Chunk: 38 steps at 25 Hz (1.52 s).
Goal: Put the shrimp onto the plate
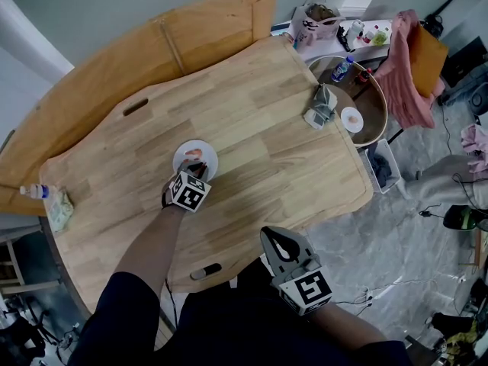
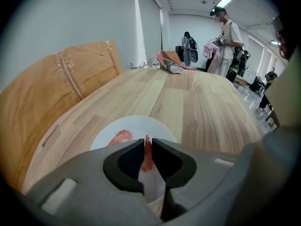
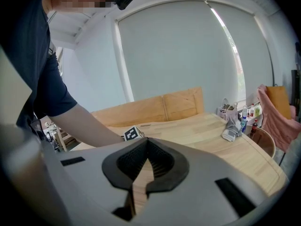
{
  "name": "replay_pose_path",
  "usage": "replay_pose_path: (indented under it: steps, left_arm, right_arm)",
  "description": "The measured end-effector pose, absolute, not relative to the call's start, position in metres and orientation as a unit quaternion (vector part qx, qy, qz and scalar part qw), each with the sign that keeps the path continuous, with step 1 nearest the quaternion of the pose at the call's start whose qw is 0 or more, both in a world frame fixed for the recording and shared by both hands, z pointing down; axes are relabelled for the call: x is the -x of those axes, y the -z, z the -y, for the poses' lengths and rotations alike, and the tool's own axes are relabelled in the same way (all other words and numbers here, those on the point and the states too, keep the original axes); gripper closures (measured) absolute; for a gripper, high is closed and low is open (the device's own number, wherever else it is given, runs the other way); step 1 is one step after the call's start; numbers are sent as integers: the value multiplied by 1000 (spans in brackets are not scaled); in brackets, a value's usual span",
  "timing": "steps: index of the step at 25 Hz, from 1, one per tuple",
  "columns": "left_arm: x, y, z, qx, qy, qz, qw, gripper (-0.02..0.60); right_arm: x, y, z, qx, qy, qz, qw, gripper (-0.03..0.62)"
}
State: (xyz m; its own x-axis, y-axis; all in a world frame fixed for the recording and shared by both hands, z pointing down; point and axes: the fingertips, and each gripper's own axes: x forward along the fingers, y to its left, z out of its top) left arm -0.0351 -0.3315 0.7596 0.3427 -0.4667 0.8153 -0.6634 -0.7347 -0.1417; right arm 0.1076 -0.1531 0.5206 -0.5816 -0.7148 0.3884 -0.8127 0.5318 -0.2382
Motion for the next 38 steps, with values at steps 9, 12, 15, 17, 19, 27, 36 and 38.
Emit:
replay_pose_path:
  steps: [9, 12, 15, 17, 19, 27, 36, 38]
  left_arm:
    - [35, -765, 333, -807, -457, 352, 124, 509]
    - [37, -760, 334, -810, -446, 360, 127, 486]
    - [36, -744, 334, -818, -420, 372, 124, 479]
    - [35, -730, 331, -826, -402, 376, 118, 479]
    - [33, -714, 325, -834, -386, 378, 111, 479]
    - [38, -650, 290, -849, -326, 402, 111, 479]
    - [50, -578, 215, -869, -262, 402, 124, 480]
    - [54, -559, 202, -872, -249, 404, 120, 480]
  right_arm:
    - [-110, -519, 149, -436, -193, 871, 121, 583]
    - [-109, -516, 149, -436, -191, 872, 118, 583]
    - [-106, -513, 148, -436, -191, 872, 117, 583]
    - [-102, -509, 147, -433, -189, 874, 112, 585]
    - [-97, -503, 144, -429, -186, 877, 110, 583]
    - [-81, -488, 134, -416, -166, 889, 94, 583]
    - [-55, -470, 121, -405, -149, 897, 94, 583]
    - [-49, -465, 118, -401, -145, 899, 96, 585]
